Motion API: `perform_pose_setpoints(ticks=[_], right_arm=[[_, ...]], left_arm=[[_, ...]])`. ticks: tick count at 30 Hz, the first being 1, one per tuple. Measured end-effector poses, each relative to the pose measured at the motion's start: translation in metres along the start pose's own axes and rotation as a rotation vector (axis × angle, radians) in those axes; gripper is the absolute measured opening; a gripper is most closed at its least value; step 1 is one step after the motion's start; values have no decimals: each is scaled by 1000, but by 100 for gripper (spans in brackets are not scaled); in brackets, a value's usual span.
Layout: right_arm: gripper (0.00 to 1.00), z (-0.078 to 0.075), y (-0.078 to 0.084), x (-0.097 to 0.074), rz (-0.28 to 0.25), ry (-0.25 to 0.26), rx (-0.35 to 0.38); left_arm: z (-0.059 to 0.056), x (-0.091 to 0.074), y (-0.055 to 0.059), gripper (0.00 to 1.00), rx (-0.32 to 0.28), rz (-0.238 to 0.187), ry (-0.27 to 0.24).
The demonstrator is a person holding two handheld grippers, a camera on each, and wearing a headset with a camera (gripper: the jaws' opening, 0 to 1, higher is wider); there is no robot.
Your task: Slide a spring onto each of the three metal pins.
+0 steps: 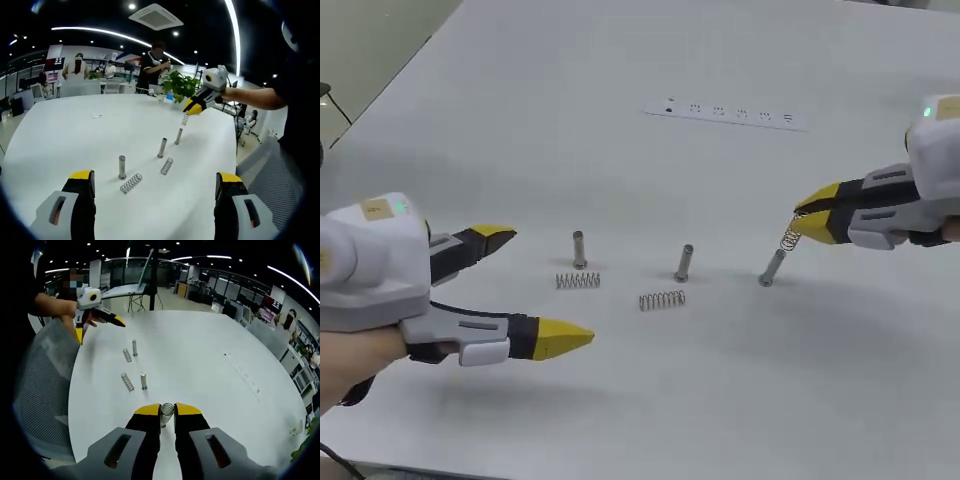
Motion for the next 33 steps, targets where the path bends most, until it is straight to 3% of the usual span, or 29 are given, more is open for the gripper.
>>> perform_pose_setpoints(ticks=[26,33], right_arm=[[7,0,18,16,28,12,34],[7,5,30,26,59,5,39]], left_arm=[[-3,-1,5,98,-7,12,0],[-4,-1,6,98,-10,15,0]])
Point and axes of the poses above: the centre of the closed fingertips' face, and the gripper's own axes: x roughly forward along the fingers, z roughly to its left, y roughly out of its underside, the point moved 3 cm from there along -x, roughly backward along the fingers, and after that the axes turned 9 degrees about y, right-handed, at the moved point
